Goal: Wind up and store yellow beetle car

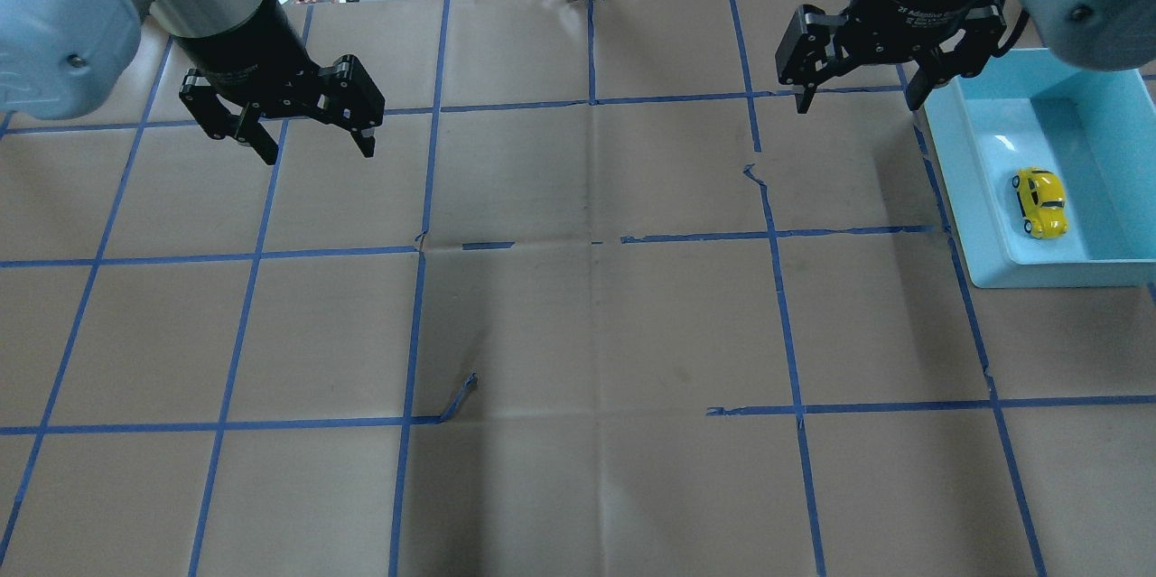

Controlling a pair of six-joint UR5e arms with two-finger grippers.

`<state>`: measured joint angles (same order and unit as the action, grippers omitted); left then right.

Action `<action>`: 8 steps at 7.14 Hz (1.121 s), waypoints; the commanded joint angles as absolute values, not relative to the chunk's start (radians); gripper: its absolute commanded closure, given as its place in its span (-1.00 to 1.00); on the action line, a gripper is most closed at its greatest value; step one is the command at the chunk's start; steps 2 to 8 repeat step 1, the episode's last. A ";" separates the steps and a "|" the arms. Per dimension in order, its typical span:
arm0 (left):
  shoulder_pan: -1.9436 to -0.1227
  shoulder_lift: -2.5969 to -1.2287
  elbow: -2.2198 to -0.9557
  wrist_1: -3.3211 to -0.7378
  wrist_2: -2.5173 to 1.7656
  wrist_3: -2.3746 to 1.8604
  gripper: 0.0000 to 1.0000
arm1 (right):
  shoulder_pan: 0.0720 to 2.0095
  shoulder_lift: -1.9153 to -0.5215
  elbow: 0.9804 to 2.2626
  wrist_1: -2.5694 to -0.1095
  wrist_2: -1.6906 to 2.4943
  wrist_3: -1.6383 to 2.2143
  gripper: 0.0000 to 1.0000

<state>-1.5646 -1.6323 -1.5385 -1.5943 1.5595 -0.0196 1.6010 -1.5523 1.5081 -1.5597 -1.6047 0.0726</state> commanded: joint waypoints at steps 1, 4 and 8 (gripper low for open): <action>-1.565 -1.626 -1.539 -1.594 1.560 -0.018 -0.97 | 1.608 -1.549 1.509 -1.548 -1.600 0.074 -1.00; -1.565 -1.626 -1.539 -1.594 1.560 -0.018 -0.97 | 1.608 -1.549 1.509 -1.548 -1.600 0.074 -1.00; -1.565 -1.626 -1.539 -1.594 1.560 -0.018 -0.97 | 1.608 -1.549 1.509 -1.548 -1.600 0.074 -1.00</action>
